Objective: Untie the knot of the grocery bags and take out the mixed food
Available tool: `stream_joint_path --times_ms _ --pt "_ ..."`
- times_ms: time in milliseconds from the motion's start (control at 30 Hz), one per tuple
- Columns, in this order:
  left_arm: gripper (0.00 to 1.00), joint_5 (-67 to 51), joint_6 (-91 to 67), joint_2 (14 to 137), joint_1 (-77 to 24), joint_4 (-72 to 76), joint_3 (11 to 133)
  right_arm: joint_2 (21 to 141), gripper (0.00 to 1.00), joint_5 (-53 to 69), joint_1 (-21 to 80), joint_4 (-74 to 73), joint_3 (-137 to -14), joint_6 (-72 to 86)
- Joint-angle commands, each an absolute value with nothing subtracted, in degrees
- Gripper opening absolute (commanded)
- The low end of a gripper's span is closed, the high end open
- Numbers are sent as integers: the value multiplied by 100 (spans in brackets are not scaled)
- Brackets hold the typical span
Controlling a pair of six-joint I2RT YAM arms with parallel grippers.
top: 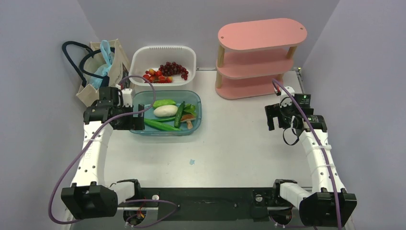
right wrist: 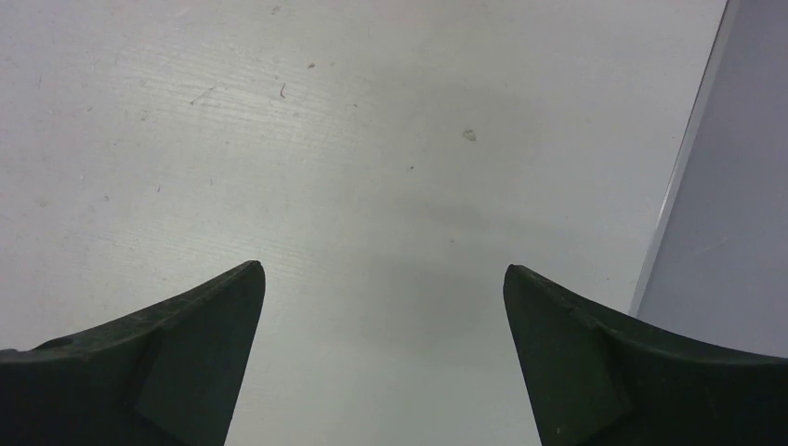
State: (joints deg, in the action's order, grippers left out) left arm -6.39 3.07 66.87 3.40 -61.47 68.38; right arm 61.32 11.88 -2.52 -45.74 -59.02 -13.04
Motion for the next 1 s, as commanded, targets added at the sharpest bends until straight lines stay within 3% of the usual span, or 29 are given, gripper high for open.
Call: stream_joint_path --times_ms 0,367,533,967 --pt "99 -496 342 6888 357 -6035 8050 6211 97 1202 -211 -4486 -6195 -1371" --pt "99 -1361 771 8663 2124 -6381 11104 6364 97 1156 -200 -4509 -6419 -1398" --pt "99 -1484 1187 9324 2273 -6374 11478 6409 97 1160 -197 -4550 -6433 -1401" --pt "97 -484 1548 10696 2383 -5846 11720 6517 97 1047 -215 -4594 -6526 -1519"
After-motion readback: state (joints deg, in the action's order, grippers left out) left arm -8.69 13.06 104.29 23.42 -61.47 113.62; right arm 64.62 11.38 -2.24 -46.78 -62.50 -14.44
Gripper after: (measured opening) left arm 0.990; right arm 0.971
